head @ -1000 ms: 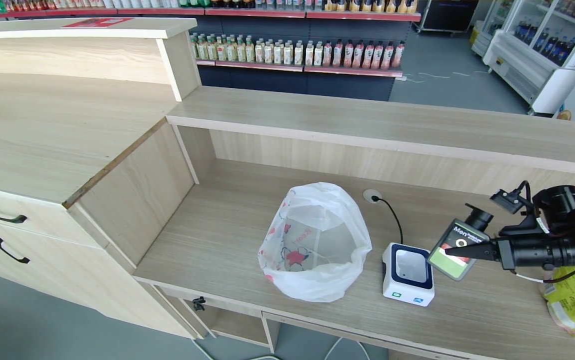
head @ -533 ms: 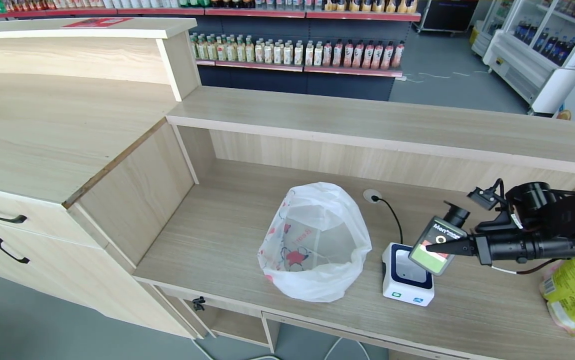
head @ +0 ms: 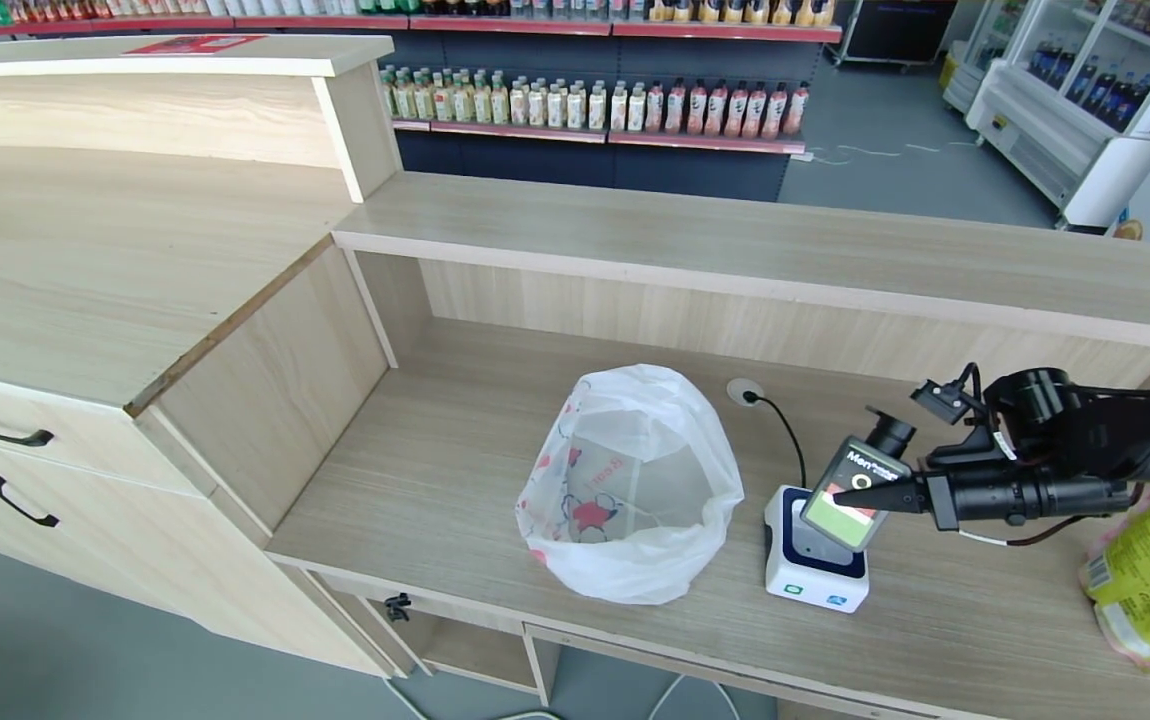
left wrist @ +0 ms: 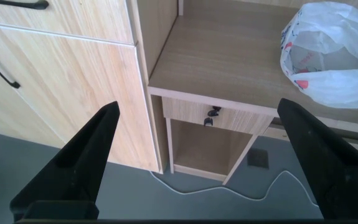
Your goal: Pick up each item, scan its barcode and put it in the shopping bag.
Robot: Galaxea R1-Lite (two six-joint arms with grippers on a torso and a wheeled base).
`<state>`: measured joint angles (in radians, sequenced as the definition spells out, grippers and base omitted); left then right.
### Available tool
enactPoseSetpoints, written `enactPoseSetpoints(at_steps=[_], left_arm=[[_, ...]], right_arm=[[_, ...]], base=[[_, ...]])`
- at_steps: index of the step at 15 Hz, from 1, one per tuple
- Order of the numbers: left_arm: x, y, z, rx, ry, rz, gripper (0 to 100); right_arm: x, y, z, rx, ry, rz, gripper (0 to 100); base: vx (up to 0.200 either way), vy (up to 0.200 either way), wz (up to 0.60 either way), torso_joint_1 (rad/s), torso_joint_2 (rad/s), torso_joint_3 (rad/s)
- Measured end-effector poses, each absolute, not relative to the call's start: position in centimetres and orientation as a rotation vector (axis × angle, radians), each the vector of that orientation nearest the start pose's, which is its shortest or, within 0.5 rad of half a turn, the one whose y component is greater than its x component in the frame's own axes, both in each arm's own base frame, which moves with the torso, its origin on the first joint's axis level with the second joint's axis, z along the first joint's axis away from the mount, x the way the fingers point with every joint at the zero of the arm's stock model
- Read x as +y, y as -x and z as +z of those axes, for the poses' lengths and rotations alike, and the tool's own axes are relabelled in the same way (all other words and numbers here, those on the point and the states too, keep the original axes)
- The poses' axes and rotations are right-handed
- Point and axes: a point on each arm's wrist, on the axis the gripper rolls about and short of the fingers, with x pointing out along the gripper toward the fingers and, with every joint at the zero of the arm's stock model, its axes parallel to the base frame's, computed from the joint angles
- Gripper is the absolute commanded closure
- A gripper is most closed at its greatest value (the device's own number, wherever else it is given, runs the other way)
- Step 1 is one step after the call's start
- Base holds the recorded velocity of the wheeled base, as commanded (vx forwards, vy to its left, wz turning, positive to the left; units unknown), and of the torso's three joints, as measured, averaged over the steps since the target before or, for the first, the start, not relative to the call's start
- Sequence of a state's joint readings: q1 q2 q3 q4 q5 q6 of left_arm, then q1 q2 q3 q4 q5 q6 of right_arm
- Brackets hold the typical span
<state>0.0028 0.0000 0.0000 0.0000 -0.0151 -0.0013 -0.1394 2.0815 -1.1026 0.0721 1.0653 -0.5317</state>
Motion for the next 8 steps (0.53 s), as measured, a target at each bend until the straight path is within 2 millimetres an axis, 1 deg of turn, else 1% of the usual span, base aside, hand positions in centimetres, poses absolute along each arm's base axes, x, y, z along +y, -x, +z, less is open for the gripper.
enactPoseSetpoints(at_steps=[2, 3, 4, 5, 6, 8], left_arm=[[0.0, 2.3, 7.5, 0.0, 0.001, -0.012, 0], [0.0, 2.3, 7.5, 0.0, 0.001, -0.012, 0], [0.0, 2.3, 7.5, 0.0, 0.001, -0.011, 0], [0.0, 2.3, 7.5, 0.0, 0.001, -0.012, 0], [0.0, 2.3, 7.5, 0.0, 0.001, -0.012, 0], [0.0, 2.3, 7.5, 0.0, 0.001, -0.012, 0]], right_arm=[[-2.9, -35.1, 8.2, 0.631, -0.15, 1.026, 100], [-2.8, -34.9, 8.8, 0.621, -0.141, 1.026, 100], [-2.8, -34.4, 9.8, 0.602, -0.126, 1.025, 100], [-2.8, -33.8, 10.9, 0.581, -0.108, 1.02, 100], [-2.8, -32.8, 12.6, 0.555, -0.079, 1.005, 100], [-2.8, -29.8, 16.4, 0.508, 0.001, 0.937, 100]], base=[[0.0, 0.0, 0.0, 0.0, 0.0, 0.0], [0.0, 0.0, 0.0, 0.0, 0.0, 0.0], [0.0, 0.0, 0.0, 0.0, 0.0, 0.0], [0.0, 0.0, 0.0, 0.0, 0.0, 0.0], [0.0, 0.0, 0.0, 0.0, 0.0, 0.0], [0.0, 0.0, 0.0, 0.0, 0.0, 0.0]])
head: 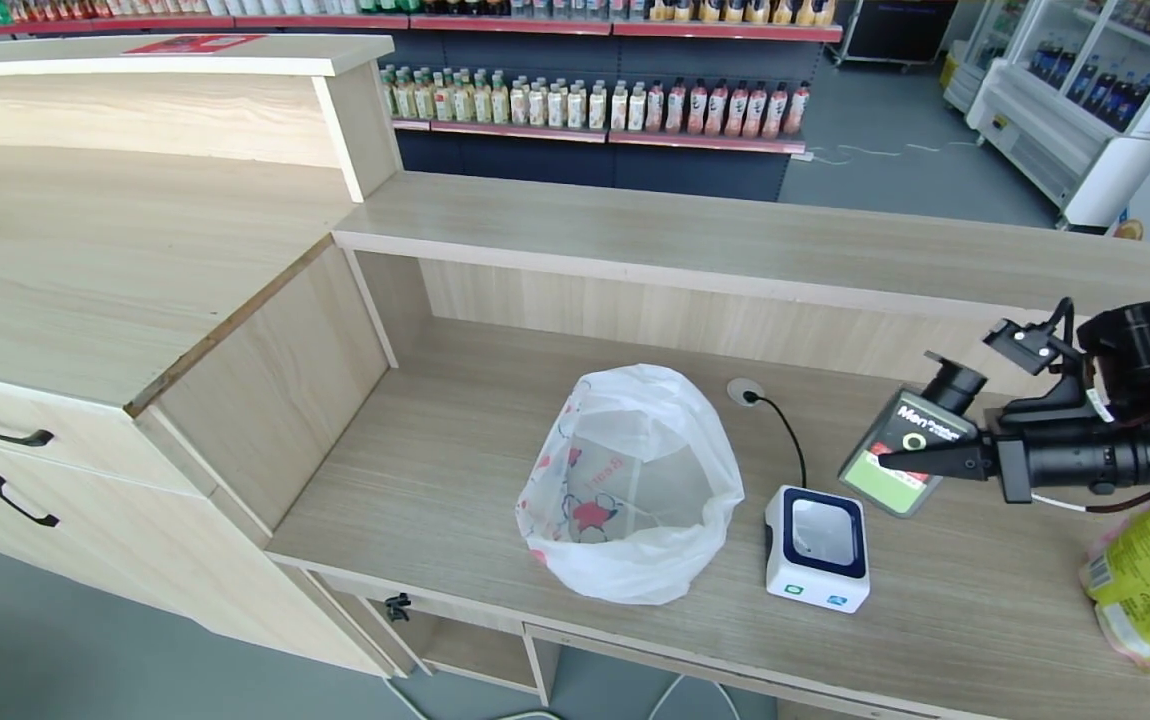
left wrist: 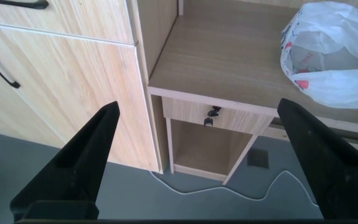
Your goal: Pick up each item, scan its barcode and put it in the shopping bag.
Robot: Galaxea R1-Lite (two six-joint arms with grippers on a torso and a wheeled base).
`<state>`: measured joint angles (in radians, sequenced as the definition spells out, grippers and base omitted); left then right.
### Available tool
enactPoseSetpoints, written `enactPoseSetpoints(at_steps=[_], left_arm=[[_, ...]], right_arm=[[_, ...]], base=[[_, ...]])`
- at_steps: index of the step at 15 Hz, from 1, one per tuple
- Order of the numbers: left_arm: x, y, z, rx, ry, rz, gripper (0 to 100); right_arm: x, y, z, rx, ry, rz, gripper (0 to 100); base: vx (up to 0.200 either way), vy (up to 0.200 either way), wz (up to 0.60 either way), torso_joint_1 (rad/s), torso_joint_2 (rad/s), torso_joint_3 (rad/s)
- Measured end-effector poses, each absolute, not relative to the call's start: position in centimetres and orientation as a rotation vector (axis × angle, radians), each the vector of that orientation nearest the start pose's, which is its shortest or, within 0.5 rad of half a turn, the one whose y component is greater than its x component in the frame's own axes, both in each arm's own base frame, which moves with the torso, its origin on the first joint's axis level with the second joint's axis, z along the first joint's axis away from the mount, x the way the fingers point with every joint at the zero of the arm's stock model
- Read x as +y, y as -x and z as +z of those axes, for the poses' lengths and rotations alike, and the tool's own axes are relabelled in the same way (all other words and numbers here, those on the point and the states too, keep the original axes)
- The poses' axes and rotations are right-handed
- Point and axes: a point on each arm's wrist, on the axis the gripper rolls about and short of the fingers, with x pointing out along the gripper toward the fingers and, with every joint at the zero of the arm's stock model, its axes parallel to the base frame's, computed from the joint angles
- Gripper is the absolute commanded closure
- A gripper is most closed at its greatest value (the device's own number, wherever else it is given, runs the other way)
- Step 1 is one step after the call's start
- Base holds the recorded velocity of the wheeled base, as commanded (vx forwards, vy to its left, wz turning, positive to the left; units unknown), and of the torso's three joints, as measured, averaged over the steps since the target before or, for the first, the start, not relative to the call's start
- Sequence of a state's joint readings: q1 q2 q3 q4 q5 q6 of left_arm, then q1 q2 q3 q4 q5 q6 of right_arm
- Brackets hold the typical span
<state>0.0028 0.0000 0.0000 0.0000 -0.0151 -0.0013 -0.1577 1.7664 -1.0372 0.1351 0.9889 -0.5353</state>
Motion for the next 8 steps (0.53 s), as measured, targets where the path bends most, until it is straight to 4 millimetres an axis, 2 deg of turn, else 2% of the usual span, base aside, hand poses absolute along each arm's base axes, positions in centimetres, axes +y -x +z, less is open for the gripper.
enactPoseSetpoints(at_steps=[2, 4, 5, 8], left_arm=[[0.0, 2.3, 7.5, 0.0, 0.001, -0.012, 0], [0.0, 2.3, 7.5, 0.0, 0.001, -0.012, 0], [0.0, 2.3, 7.5, 0.0, 0.001, -0.012, 0], [0.0, 2.3, 7.5, 0.0, 0.001, -0.012, 0]], right_arm=[[-2.7, -25.8, 19.6, 0.465, 0.119, 0.829, 100], [-2.3, -21.7, 21.2, 0.458, 0.234, 0.685, 100], [-2.2, -19.9, 21.4, 0.48, 0.295, 0.575, 100], [-1.1, -17.2, 22.2, 0.465, 0.37, 0.244, 100]], base=[[0.0, 0.0, 0.0, 0.0, 0.0, 0.0], [0.0, 0.0, 0.0, 0.0, 0.0, 0.0], [0.0, 0.0, 0.0, 0.0, 0.0, 0.0], [0.0, 0.0, 0.0, 0.0, 0.0, 0.0]])
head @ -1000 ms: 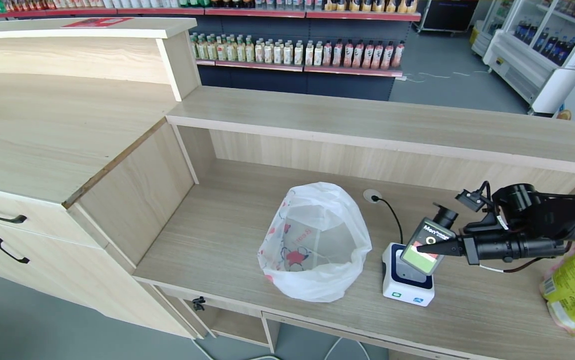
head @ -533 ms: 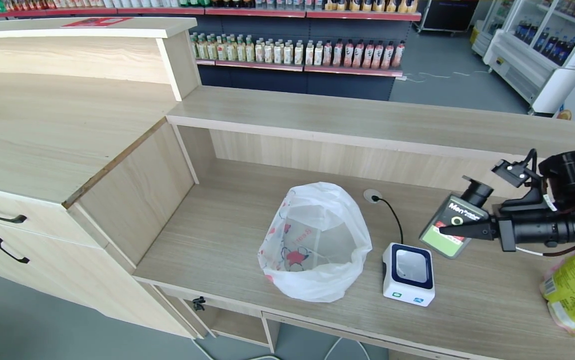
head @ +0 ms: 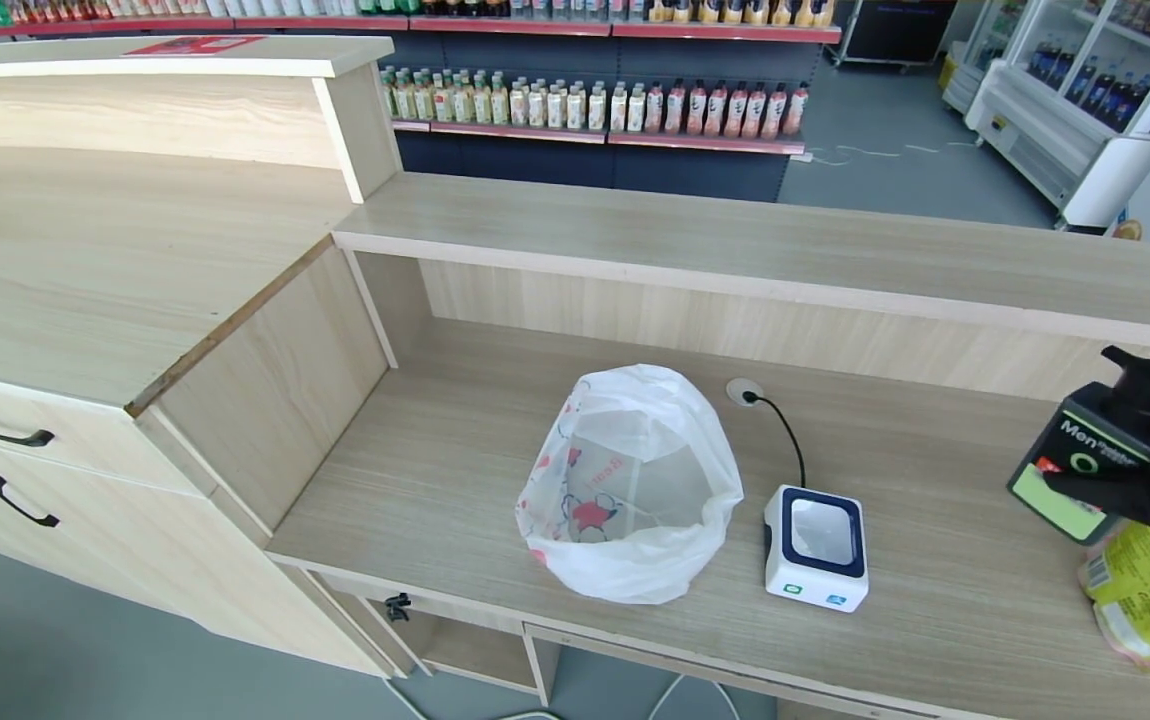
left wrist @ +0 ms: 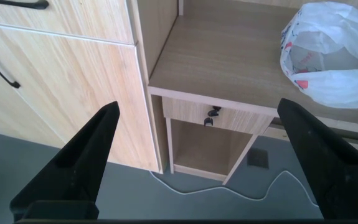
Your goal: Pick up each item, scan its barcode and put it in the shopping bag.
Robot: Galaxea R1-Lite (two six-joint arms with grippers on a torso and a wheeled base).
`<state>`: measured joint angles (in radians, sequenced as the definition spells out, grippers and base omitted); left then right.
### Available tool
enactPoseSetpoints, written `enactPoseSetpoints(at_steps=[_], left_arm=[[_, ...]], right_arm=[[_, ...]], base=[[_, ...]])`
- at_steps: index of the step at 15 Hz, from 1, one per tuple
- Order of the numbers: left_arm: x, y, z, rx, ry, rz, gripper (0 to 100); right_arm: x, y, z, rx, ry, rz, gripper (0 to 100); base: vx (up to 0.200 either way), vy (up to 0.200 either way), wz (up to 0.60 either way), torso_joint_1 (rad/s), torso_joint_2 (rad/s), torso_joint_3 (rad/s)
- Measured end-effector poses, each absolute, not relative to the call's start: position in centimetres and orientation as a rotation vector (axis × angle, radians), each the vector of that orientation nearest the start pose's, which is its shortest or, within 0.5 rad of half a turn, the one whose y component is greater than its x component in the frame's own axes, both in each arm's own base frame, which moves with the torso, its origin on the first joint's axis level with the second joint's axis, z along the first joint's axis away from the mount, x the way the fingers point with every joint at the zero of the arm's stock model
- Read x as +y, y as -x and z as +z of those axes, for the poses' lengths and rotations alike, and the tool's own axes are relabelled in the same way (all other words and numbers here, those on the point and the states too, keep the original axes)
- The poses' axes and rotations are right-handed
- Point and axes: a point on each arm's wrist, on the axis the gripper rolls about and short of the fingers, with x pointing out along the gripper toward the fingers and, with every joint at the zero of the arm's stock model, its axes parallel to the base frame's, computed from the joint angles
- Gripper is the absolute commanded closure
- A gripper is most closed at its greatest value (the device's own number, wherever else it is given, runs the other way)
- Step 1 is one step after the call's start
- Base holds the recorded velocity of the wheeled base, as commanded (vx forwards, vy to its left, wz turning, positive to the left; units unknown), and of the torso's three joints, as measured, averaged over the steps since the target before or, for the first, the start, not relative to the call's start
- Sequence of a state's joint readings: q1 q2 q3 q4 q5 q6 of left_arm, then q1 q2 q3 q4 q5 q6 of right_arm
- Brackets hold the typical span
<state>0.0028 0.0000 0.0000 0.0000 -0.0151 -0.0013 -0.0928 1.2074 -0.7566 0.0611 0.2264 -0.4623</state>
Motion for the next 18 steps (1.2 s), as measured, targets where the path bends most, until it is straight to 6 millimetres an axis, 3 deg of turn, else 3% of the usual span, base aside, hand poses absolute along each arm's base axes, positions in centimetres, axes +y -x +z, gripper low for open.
enactPoseSetpoints(at_steps=[2, 5, 8, 14, 18], left_arm=[[0.0, 2.3, 7.5, 0.0, 0.001, -0.012, 0], [0.0, 2.3, 7.5, 0.0, 0.001, -0.012, 0], [0.0, 2.3, 7.5, 0.0, 0.001, -0.012, 0], [0.0, 2.3, 7.5, 0.0, 0.001, -0.011, 0], [0.0, 2.3, 7.5, 0.0, 0.001, -0.013, 0]], right_arm=[[-0.2, -16.8, 22.8, 0.372, 0.393, 0.022, 100], [1.0, -15.9, 21.5, 0.305, 0.423, -0.253, 100], [1.8, -15.2, 20.5, 0.308, 0.431, -0.238, 100], [4.1, -15.2, 20.3, 0.279, 0.429, -0.034, 100], [5.3, -17.3, 20.2, 0.226, 0.392, -0.003, 100]], base=[[0.0, 0.0, 0.0, 0.0, 0.0, 0.0], [0.0, 0.0, 0.0, 0.0, 0.0, 0.0], [0.0, 0.0, 0.0, 0.0, 0.0, 0.0], [0.0, 0.0, 0.6, 0.004, 0.0, 0.001], [0.0, 0.0, 0.45, -0.001, 0.0, 0.003]])
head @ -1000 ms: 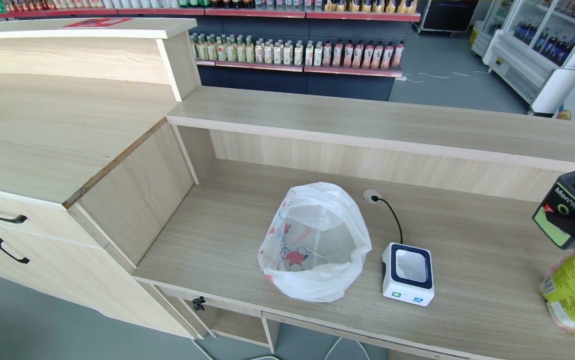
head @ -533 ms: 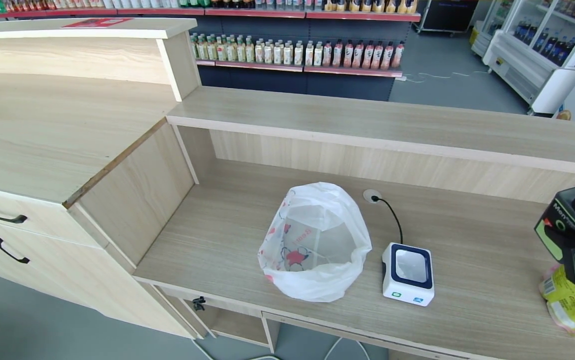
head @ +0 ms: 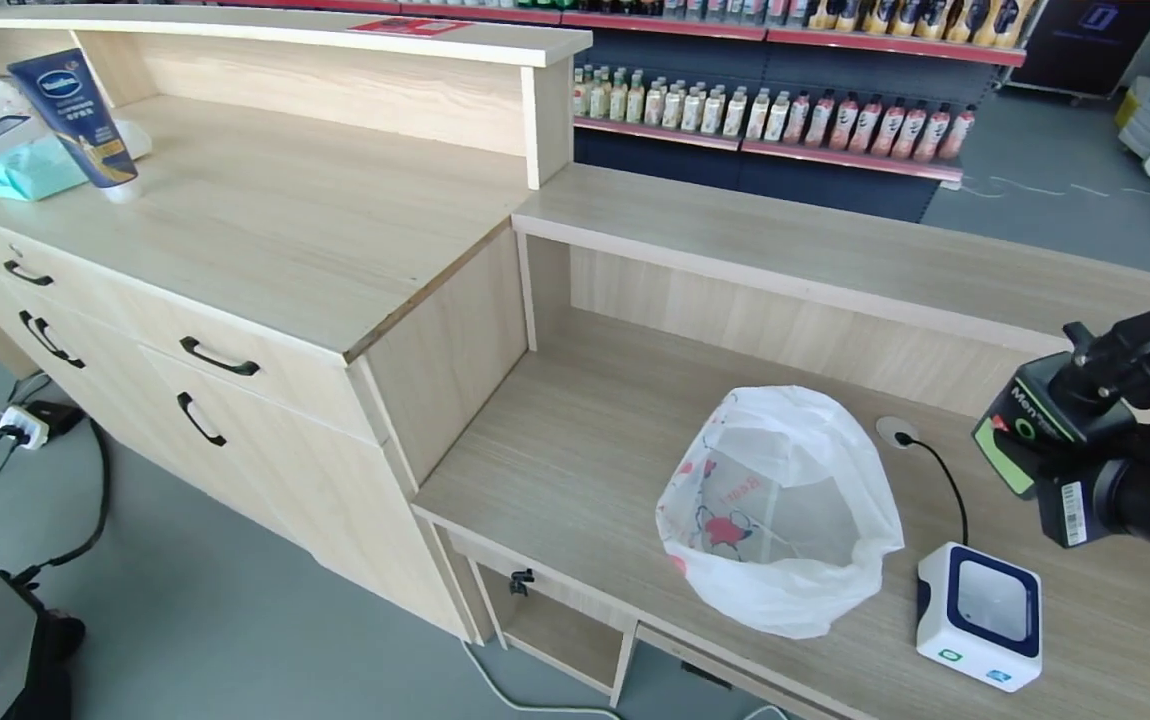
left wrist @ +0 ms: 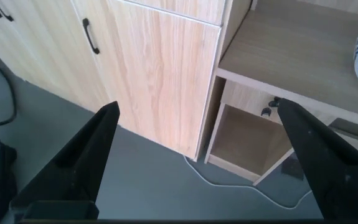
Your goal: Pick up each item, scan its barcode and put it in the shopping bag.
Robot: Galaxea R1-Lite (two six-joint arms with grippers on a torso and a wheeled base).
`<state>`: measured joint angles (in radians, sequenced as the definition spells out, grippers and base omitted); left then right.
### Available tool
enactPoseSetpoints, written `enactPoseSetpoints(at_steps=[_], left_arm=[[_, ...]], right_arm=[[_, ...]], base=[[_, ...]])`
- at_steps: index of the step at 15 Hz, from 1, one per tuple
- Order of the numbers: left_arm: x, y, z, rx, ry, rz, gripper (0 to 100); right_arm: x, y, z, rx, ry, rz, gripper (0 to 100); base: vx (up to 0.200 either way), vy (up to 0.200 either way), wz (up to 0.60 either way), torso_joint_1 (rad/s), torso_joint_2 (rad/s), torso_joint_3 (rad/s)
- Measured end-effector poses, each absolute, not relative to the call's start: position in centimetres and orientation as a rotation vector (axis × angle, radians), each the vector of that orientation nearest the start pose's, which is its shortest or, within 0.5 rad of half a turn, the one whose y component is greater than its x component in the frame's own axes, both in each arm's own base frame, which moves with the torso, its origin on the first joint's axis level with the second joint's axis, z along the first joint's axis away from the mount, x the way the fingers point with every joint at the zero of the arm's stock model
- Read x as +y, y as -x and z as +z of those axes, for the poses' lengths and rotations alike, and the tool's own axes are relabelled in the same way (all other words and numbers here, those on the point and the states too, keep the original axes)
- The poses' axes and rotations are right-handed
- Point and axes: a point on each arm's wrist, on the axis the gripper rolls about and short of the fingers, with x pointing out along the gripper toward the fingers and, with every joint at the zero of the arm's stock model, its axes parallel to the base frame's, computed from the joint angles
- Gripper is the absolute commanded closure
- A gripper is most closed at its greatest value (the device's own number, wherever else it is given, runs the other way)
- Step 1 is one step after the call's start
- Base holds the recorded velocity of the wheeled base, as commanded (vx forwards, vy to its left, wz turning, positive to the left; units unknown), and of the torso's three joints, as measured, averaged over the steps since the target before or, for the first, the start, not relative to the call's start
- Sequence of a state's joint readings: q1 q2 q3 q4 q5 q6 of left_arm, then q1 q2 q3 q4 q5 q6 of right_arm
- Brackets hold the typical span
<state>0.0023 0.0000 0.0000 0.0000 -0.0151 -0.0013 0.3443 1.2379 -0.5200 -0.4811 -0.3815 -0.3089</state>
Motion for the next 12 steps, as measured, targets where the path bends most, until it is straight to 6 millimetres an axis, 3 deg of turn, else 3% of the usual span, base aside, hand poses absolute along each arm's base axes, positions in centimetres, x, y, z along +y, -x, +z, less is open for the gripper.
enactPoseSetpoints(at_steps=[5, 9, 12], left_arm=[[0.0, 2.3, 7.6, 0.0, 0.001, -0.011, 0], [0.0, 2.3, 7.5, 0.0, 0.001, -0.012, 0], [0.0, 2.3, 7.5, 0.0, 0.001, -0.012, 0]], right_arm=[[4.7, -23.2, 17.4, 0.258, 0.336, 0.206, 100], [1.8, -28.2, 15.6, 0.238, 0.366, 0.421, 100], [0.0, -31.3, 14.0, 0.231, 0.37, 0.46, 100]], base=[[0.0, 0.0, 0.0, 0.0, 0.0, 0.0], [0.0, 0.0, 0.0, 0.0, 0.0, 0.0], [0.0, 0.0, 0.0, 0.0, 0.0, 0.0]])
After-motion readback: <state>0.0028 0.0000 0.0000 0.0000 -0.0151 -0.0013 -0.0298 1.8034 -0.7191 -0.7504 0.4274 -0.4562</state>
